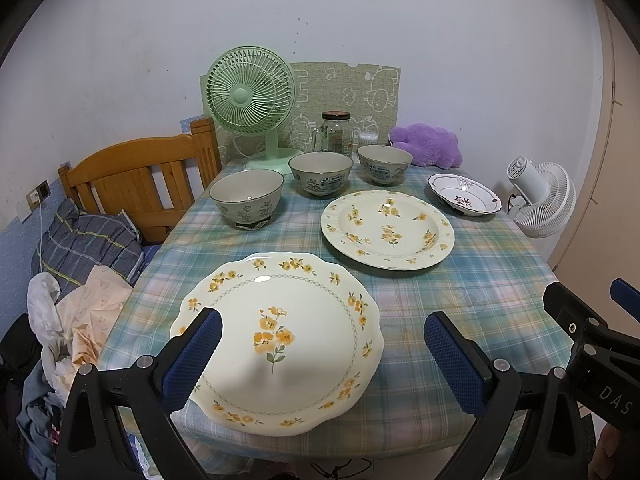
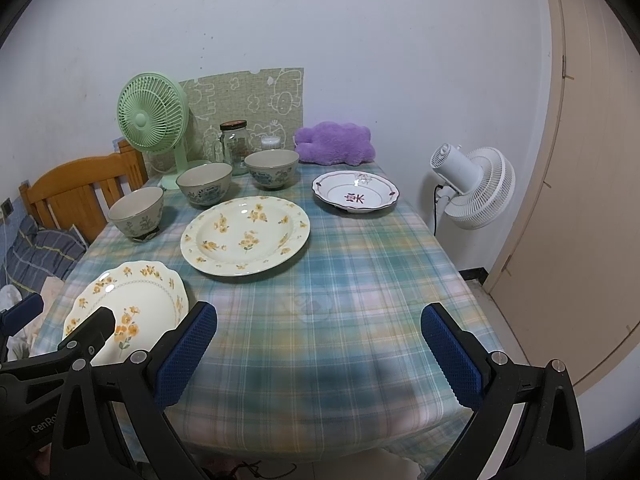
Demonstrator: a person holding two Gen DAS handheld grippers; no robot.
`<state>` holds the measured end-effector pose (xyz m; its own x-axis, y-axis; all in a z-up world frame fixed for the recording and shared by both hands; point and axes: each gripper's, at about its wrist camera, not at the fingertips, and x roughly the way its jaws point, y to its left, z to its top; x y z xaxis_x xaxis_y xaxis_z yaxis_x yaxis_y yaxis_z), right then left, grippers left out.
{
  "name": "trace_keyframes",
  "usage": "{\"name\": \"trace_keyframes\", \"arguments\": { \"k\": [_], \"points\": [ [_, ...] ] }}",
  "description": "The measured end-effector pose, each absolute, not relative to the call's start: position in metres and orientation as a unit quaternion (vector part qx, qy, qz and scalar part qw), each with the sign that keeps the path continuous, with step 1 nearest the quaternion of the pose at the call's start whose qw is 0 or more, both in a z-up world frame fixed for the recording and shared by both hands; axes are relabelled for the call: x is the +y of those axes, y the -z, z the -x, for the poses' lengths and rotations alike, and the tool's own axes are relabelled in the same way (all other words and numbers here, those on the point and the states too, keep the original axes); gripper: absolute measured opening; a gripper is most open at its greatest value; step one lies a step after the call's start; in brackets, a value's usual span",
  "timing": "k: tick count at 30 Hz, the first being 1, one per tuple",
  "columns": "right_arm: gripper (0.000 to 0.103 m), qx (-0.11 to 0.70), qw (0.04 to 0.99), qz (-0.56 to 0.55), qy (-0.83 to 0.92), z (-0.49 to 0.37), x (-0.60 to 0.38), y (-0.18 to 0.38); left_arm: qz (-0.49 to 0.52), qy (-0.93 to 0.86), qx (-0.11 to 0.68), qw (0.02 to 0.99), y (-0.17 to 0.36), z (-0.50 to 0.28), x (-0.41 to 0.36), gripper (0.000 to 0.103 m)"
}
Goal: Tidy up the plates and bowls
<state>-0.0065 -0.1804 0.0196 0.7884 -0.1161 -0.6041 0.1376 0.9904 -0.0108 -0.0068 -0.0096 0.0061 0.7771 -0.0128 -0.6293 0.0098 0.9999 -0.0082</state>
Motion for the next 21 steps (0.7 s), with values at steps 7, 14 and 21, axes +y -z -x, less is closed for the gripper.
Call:
{"name": "trace_keyframes", "arguments": {
  "k": [7,14,21],
  "points": [
    [0.103,0.321,0.945,-0.017,0.065,0.006,-0.178,-0.018,0.003,0.003,0.336,0.942,-0.006,0.007,-0.006,0.101],
    [0.103,0.329,0.942,-0.015,0.060,-0.003,-0.166,-0.015,0.005,-0.001,0.345,0.938,-0.003,-0.002,0.006,0.101],
    [0.102,0.345,0.937,-0.013,0.048,-0.026,-0.144,-0.010,0.000,-0.005,0.361,0.933,0.003,-0.022,0.025,0.094]
  ]
}}
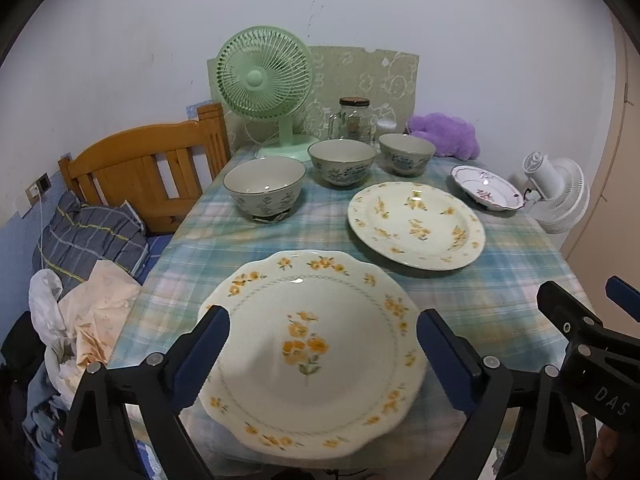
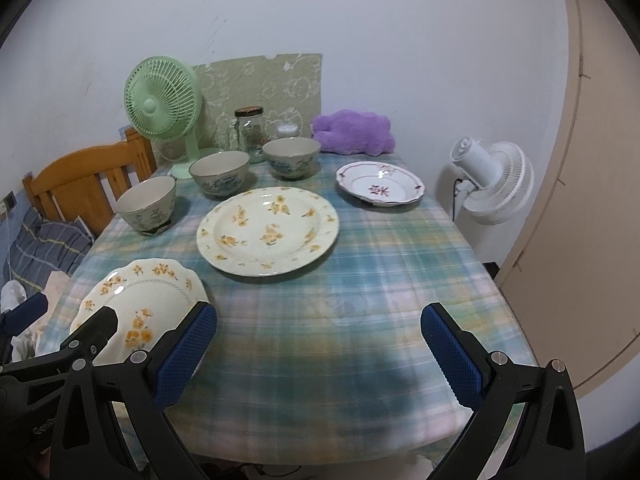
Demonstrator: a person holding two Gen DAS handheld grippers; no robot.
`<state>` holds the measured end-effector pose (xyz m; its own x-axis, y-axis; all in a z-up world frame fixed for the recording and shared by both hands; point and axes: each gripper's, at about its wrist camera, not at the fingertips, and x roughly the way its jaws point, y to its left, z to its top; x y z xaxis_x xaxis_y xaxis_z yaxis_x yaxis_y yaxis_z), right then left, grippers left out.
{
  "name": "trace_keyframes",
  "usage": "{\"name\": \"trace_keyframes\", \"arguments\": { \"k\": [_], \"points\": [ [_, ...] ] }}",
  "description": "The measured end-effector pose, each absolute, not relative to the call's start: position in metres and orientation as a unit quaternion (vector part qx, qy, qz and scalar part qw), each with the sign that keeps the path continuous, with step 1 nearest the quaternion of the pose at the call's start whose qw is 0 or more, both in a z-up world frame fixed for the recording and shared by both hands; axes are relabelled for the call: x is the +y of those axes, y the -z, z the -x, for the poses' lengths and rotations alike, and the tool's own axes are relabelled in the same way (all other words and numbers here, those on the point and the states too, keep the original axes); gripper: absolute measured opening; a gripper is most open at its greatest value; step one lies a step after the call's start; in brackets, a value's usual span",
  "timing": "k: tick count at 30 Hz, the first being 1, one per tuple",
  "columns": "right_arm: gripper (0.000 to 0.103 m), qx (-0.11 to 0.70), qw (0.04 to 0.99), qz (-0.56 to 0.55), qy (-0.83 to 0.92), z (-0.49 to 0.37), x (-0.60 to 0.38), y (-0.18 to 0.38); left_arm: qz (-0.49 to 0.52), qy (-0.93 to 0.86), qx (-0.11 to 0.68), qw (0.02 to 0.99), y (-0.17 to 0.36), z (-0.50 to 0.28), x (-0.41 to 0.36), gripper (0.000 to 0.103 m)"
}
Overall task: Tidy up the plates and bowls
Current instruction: 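Grasp the rim of the scalloped yellow-flower plate with both grippers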
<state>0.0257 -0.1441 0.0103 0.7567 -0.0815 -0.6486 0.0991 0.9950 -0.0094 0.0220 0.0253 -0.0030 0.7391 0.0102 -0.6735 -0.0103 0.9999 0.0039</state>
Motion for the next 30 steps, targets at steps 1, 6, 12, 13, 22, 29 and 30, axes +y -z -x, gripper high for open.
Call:
{"name": "trace_keyframes", "arguments": {
  "k": [1,6,12,13,22,29,30],
  "points": [
    [0.102,0.349,0.936,-0.012,0.045,-0.030,-0.139,-0.009,0.000,-0.007,0.363,0.932,0.004,-0.025,0.028,0.094],
    [0.101,0.369,0.929,-0.009,0.035,-0.052,-0.120,-0.001,-0.001,-0.015,0.384,0.923,0.013,-0.043,0.044,0.093],
    [0.098,0.401,0.916,-0.009,0.023,-0.082,-0.097,0.016,-0.004,-0.019,0.414,0.910,0.031,-0.066,0.065,0.089],
    [0.098,0.406,0.914,-0.009,0.021,-0.086,-0.094,0.019,-0.005,-0.021,0.420,0.907,0.034,-0.069,0.067,0.089],
    [0.090,0.465,0.885,-0.003,-0.006,-0.121,-0.058,0.057,0.000,-0.038,0.478,0.877,0.068,-0.093,0.095,0.085],
    [0.081,0.508,0.861,-0.005,-0.010,-0.137,-0.042,0.080,0.000,-0.019,0.510,0.860,0.086,-0.107,0.103,0.080],
    [0.079,0.514,0.858,-0.005,-0.009,-0.139,-0.040,0.084,0.000,-0.014,0.513,0.858,0.088,-0.109,0.104,0.080]
  ]
}}
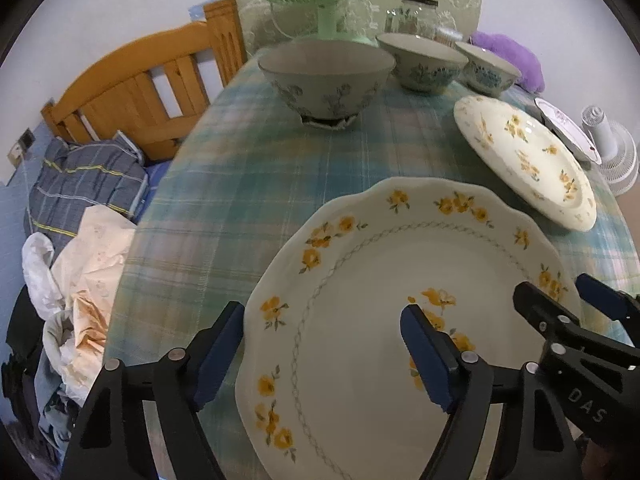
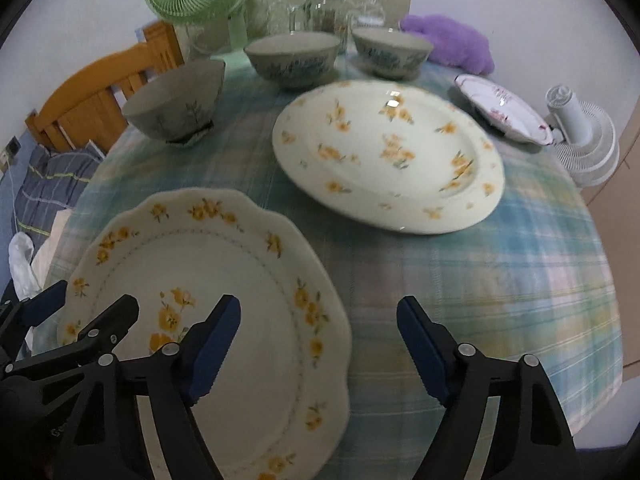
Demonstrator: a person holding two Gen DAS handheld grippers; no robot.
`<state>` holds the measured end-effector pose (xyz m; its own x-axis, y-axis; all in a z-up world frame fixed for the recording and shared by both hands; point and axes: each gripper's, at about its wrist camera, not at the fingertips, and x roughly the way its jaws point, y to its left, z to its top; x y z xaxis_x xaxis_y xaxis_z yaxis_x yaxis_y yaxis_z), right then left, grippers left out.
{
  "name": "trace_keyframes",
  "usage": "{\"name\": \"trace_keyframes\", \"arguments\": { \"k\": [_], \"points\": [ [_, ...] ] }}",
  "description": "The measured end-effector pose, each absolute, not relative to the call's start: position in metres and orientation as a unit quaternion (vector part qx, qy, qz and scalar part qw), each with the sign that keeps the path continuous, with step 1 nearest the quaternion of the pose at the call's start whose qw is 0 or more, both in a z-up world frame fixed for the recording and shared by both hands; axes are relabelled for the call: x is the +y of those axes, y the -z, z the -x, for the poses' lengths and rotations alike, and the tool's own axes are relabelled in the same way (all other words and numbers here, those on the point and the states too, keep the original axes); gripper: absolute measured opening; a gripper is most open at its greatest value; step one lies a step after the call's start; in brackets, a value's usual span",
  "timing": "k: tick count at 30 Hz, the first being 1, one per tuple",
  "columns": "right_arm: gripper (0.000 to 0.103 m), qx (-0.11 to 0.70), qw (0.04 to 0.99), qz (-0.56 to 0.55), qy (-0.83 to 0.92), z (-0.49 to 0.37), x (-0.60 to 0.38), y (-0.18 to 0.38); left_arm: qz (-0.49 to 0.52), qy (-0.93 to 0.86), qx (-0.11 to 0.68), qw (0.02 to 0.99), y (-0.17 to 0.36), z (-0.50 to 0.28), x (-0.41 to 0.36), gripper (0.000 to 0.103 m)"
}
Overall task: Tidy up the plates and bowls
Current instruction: 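Grasp the rim of the scalloped yellow-flower plate with both grippers, then lift the scalloped plate with both grippers and carry it beside the white fan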
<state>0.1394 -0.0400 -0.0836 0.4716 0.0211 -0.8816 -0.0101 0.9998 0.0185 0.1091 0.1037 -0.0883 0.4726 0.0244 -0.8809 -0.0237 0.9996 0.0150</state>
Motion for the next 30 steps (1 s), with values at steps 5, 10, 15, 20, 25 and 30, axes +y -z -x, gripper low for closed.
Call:
{"name": "trace_keyframes", "arguments": {
  "k": [5,10,15,20,25,30],
  "points": [
    [0.071,0.536,0.844,-0.012,0.005,-0.144,-0.030,0.096,-0.011,0.017,0.527,0.850,0.095,-0.116,0.105,0.076],
    [0.070,0.538,0.842,-0.017,0.044,-0.139,-0.023,0.096,-0.029,0.052,0.523,0.850,0.096,-0.118,0.107,0.075],
    [0.066,0.533,0.842,-0.036,0.077,-0.133,-0.017,0.096,-0.037,0.084,0.524,0.847,0.095,-0.121,0.110,0.074],
    [0.066,0.538,0.836,-0.044,0.100,-0.131,-0.017,0.093,-0.041,0.107,0.535,0.837,0.094,-0.128,0.112,0.073],
    [0.065,0.530,0.839,-0.048,0.110,-0.126,-0.017,0.085,-0.045,0.116,0.533,0.837,0.090,-0.128,0.110,0.073],
    [0.065,0.526,0.842,-0.056,0.109,-0.124,-0.026,0.080,-0.047,0.112,0.532,0.838,0.084,-0.126,0.102,0.074]
  ]
}}
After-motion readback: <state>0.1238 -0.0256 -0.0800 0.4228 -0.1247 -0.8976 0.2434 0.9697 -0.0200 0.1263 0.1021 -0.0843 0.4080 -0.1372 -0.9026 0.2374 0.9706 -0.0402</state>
